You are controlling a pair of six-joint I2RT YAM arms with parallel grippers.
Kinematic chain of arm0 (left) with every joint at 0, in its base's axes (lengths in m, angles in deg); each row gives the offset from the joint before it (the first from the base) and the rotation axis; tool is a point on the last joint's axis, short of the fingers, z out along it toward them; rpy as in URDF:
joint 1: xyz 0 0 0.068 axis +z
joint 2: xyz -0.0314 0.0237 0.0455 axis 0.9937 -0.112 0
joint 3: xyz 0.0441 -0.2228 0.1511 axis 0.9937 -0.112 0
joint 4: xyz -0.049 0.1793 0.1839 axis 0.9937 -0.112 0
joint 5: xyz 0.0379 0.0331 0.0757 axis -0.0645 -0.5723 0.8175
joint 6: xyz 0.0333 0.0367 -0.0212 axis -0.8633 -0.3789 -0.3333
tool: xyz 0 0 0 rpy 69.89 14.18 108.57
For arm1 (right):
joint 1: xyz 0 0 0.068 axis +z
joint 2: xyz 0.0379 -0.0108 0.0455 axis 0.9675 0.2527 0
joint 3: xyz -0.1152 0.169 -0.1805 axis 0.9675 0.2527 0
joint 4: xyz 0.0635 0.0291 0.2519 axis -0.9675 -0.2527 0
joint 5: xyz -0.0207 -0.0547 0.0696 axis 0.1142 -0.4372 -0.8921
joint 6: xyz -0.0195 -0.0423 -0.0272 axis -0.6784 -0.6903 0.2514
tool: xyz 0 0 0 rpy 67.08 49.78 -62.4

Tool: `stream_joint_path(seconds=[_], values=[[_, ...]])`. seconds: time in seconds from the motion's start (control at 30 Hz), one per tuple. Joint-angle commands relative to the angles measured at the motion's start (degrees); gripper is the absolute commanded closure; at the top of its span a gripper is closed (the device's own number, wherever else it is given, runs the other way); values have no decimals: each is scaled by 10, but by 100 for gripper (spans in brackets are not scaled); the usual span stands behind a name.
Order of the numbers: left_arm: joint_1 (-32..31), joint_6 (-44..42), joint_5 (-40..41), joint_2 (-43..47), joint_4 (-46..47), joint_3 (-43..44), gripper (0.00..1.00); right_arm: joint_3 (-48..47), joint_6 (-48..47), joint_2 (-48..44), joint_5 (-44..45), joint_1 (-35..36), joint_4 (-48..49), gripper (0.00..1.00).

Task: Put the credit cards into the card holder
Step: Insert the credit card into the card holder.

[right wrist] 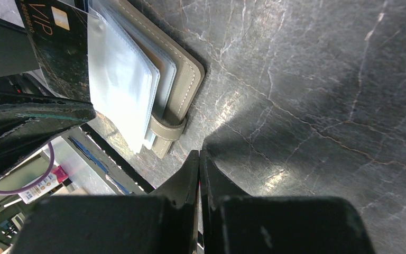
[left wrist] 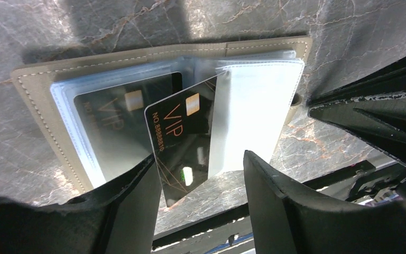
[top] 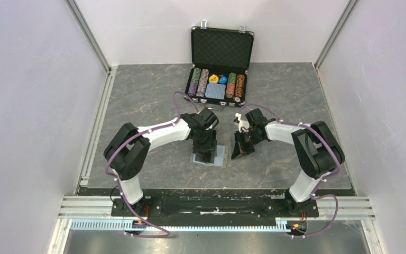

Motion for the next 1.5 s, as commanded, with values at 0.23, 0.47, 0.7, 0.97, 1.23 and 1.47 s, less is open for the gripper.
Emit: stream_joint_path(seconds=[0.23, 0.47, 0.7, 0.97, 1.23, 1.47], values=[[-4, -52, 57, 15, -56, 34, 33, 7, -11, 8, 5, 3, 3, 100], [-4, -63, 43, -11, -41, 33, 37, 8, -11, 6, 5, 3, 2, 100], [-4, -70, 17, -29, -6, 40, 37, 8, -13, 6, 2, 3, 1, 100], [-4, -68, -33, -20, 56, 38, 39, 5, -14, 8, -1, 3, 0, 100], [-12, -54, -74, -29, 81, 43, 46, 4, -16, 11, -2, 2, -1, 100], [-22, -45, -95, -20, 102, 42, 54, 5, -17, 12, -3, 3, 0, 100]])
